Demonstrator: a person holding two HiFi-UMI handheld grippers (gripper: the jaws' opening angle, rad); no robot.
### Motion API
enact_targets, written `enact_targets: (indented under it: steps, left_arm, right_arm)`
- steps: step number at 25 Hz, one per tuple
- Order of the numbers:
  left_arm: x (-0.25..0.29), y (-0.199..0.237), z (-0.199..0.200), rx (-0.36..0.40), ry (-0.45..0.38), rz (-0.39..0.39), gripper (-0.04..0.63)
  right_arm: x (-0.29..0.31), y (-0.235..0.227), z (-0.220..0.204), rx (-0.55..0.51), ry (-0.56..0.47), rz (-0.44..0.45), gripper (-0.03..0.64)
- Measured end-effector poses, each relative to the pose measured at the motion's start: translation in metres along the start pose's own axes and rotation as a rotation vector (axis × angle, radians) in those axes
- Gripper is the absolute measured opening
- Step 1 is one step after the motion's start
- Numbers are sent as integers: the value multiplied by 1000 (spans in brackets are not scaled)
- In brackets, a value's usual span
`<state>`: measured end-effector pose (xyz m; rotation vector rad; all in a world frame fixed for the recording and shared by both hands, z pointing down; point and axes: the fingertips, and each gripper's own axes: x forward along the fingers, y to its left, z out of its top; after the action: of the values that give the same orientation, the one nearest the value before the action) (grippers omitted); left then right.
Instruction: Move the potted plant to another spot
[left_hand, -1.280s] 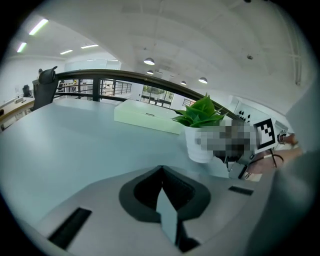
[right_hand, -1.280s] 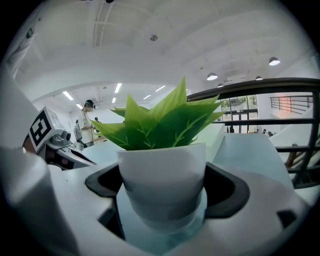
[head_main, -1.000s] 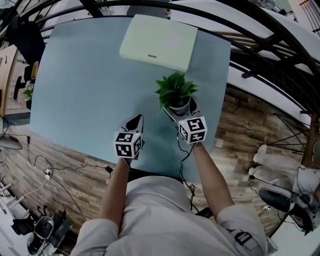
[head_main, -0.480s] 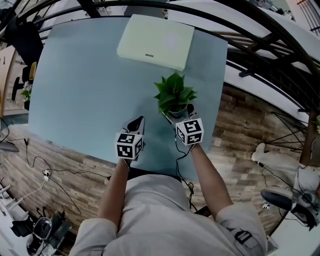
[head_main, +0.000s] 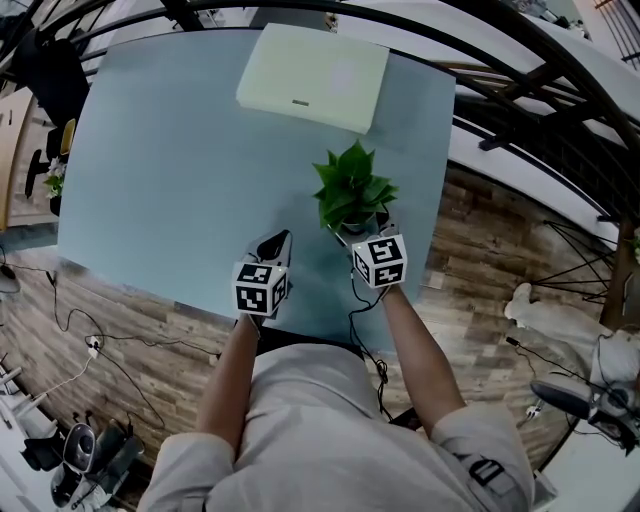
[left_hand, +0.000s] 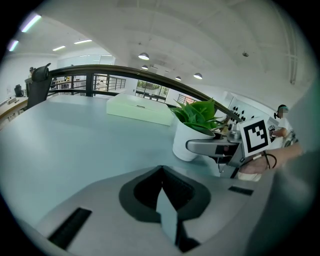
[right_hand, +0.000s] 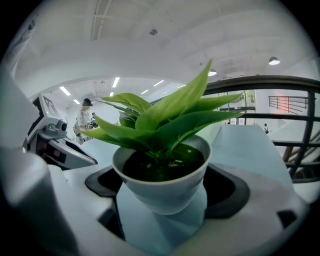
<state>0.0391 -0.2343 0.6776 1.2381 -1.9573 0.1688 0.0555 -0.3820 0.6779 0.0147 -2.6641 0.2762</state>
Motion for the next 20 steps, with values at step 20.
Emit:
enact_targets:
  steps: [20]
  left_arm:
    - [-4,-14,-13,17,16,-10,12]
  right_arm:
    - [-10,9,-17,-83,47,-17,502]
